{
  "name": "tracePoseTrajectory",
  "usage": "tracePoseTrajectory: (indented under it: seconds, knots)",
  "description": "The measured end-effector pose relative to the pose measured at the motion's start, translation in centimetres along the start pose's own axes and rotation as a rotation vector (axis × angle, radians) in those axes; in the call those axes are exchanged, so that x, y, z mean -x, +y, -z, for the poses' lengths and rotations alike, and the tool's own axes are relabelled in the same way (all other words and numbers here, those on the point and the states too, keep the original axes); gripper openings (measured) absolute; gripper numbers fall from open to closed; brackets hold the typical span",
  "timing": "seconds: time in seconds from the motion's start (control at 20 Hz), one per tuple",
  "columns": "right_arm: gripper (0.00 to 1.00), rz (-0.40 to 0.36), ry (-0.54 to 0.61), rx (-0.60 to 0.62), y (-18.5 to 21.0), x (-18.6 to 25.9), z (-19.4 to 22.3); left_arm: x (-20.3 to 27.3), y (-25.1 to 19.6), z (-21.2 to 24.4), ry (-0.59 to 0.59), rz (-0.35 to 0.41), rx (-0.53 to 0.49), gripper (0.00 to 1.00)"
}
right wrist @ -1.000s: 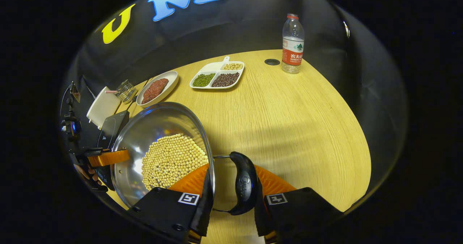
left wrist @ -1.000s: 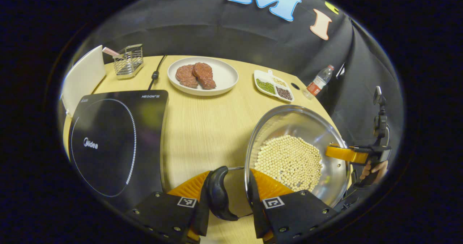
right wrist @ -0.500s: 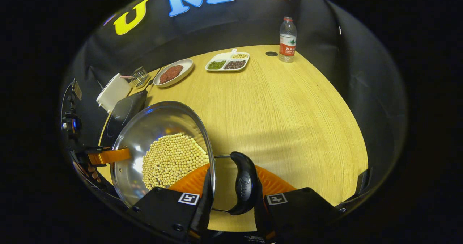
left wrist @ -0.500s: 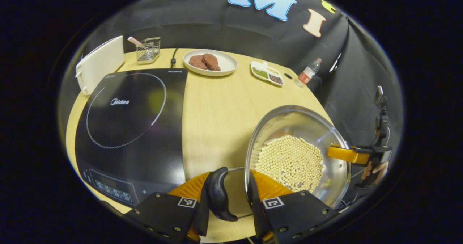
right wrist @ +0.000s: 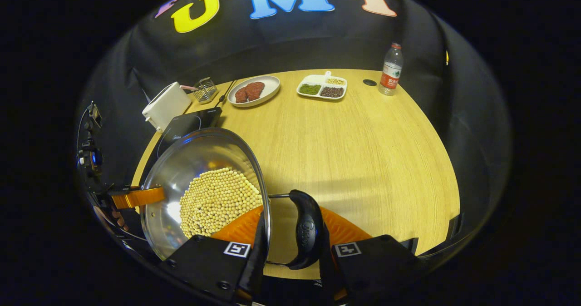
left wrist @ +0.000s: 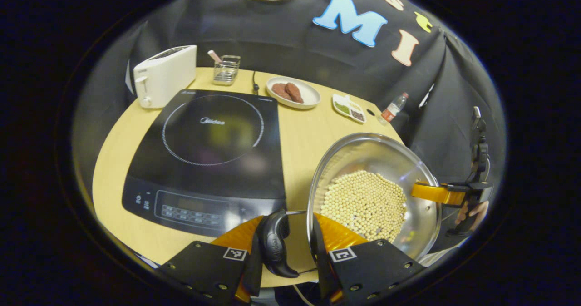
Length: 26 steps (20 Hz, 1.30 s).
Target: First push the handle of the pot to place it horizontally, then grasp the pot with both hands and set it on the induction cooktop.
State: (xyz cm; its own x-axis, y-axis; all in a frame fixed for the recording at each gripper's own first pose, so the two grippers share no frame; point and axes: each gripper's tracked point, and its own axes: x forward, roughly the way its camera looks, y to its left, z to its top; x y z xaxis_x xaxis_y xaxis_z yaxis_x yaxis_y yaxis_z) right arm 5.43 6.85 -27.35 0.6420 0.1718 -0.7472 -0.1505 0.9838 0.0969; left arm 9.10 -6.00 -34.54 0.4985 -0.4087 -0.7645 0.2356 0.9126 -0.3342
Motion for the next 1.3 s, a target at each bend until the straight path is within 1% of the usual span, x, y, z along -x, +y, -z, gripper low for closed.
tracePoseTrajectory:
  seconds: [0.1, 0.15, 0.2, 0.25, 0.3, 0.35, 0.4, 0.6, 0.65, 0.7, 0.85, 0.9, 0.95, 1.0, 1.05, 1.2, 1.25, 1.3]
  knots:
    - [0.50, -0.020, -0.006, 0.023, 2.3, -0.3, -0.7, 1.1, 2.3, -0.3, -0.018, -0.015, 0.026, 0.53]
    - [0.50, -0.031, -0.006, 0.029, 3.5, -0.5, -0.9, 1.7, 3.2, -0.4, -0.025, -0.024, 0.033, 0.50]
    - [0.53, -0.042, -0.004, 0.034, 4.6, -0.8, -1.1, 2.1, 4.3, -0.6, -0.033, -0.034, 0.037, 0.50]
    - [0.53, -0.052, 0.003, 0.034, 5.7, -1.2, -1.2, 2.5, 5.3, -0.8, -0.039, -0.044, 0.037, 0.50]
    - [0.50, -0.061, 0.013, 0.031, 6.8, -1.7, -1.4, 2.8, 6.4, -1.2, -0.042, -0.055, 0.036, 0.50]
    - [0.53, -0.071, 0.020, 0.030, 8.0, -2.2, -1.6, 3.1, 7.6, -1.5, -0.045, -0.065, 0.035, 0.50]
    - [0.50, -0.080, 0.020, 0.028, 9.2, -2.6, -1.9, 3.4, 8.7, -2.0, -0.050, -0.073, 0.034, 0.50]
    - [0.50, -0.110, 0.007, 0.028, 13.2, -4.7, -3.9, 3.9, 13.0, -4.4, -0.071, -0.096, 0.033, 0.50]
    - [0.50, -0.112, -0.001, 0.027, 14.0, -5.3, -4.7, 3.7, 14.0, -5.1, -0.075, -0.101, 0.035, 0.53]
    - [0.50, -0.113, -0.004, 0.026, 14.8, -5.8, -5.3, 3.4, 14.9, -5.9, -0.079, -0.104, 0.033, 0.50]
    - [0.49, -0.122, -0.018, 0.011, 16.6, -7.8, -7.4, 2.2, 17.4, -8.4, -0.098, -0.112, 0.014, 0.50]
    - [0.49, -0.130, -0.019, 0.005, 17.2, -8.7, -8.1, 1.8, 18.1, -9.1, -0.102, -0.112, 0.008, 0.46]
    - [0.49, -0.135, -0.016, -0.003, 17.7, -9.6, -8.8, 1.2, 18.9, -9.9, -0.105, -0.113, 0.007, 0.50]
    - [0.52, -0.137, -0.017, -0.010, 18.1, -10.5, -9.4, 0.4, 19.7, -10.6, -0.101, -0.116, 0.005, 0.50]
    - [0.49, -0.135, -0.023, -0.011, 18.3, -11.4, -10.2, -0.5, 20.2, -11.5, -0.103, -0.118, -0.001, 0.50]
    - [0.49, -0.135, -0.039, -0.028, 18.9, -13.6, -11.9, -2.9, 21.7, -13.9, -0.112, -0.110, -0.018, 0.50]
    - [0.52, -0.135, -0.036, -0.036, 19.1, -14.3, -12.3, -3.7, 22.3, -14.5, -0.110, -0.107, -0.019, 0.50]
    - [0.52, -0.133, -0.034, -0.043, 19.4, -15.1, -12.8, -4.4, 22.7, -15.1, -0.109, -0.106, -0.028, 0.50]
